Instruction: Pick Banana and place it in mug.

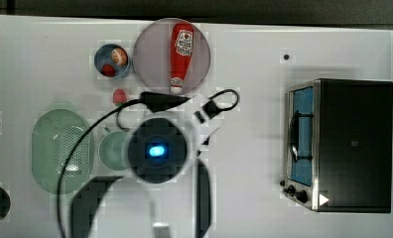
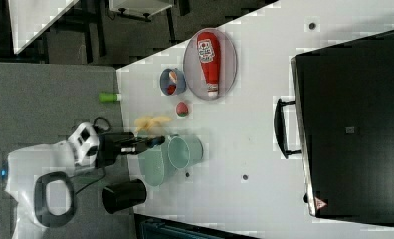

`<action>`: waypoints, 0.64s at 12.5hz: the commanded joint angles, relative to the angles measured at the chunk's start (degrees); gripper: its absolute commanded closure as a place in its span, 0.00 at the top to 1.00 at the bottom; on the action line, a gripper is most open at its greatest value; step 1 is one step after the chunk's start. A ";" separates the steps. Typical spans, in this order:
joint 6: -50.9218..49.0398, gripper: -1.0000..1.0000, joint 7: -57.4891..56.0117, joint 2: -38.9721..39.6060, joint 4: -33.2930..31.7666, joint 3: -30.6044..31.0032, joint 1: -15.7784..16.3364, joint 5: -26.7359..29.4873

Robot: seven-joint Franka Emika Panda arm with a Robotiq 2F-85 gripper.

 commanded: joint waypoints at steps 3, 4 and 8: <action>-5.74 0.30 18.63 1.07 1.04 7.27 2.03 2.63; -5.80 0.30 21.30 1.51 0.79 8.87 2.12 3.77; -4.05 0.30 33.12 6.08 0.29 14.02 2.23 6.09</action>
